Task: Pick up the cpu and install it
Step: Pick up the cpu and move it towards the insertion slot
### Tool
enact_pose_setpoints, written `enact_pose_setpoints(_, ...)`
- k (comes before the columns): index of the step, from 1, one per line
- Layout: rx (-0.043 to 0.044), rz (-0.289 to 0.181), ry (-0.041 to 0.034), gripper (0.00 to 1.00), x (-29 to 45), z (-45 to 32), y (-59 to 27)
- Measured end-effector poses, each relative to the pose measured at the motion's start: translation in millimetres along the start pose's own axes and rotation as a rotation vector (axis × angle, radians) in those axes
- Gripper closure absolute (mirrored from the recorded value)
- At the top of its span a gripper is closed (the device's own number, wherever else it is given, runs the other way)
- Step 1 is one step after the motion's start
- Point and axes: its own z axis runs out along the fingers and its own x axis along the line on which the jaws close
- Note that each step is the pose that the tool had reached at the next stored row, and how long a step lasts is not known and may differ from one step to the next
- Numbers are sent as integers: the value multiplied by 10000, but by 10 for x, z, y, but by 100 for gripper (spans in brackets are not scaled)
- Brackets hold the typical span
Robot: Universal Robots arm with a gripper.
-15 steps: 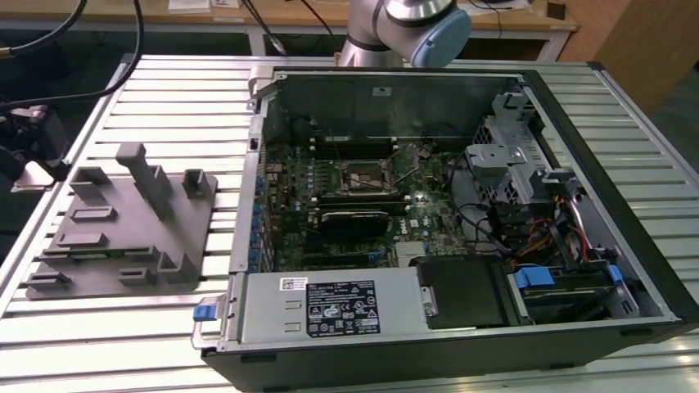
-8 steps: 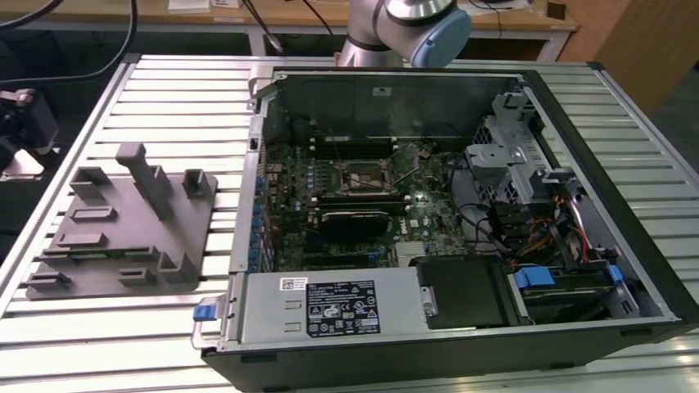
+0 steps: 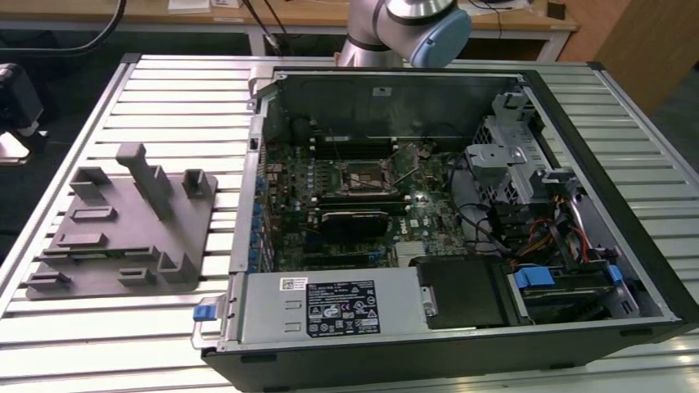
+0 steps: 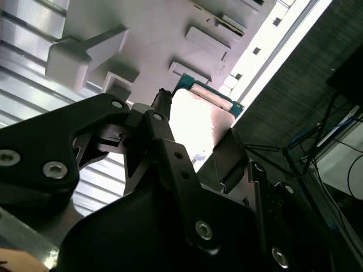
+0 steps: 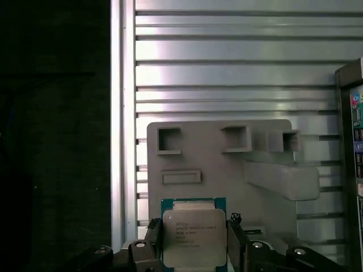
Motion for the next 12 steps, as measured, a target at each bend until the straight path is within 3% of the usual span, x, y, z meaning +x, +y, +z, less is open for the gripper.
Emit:
enact_pose_setpoints(3,0,-1,-16,45,-4,-99,7)
enact_pose_setpoints(4,-2,-3,-46,45,-10,-236,16)
enact_pose_setpoints(10,-3,-5,-76,45,-17,-386,27)
enact_pose_setpoints(12,-4,-5,-80,45,-17,-401,27)
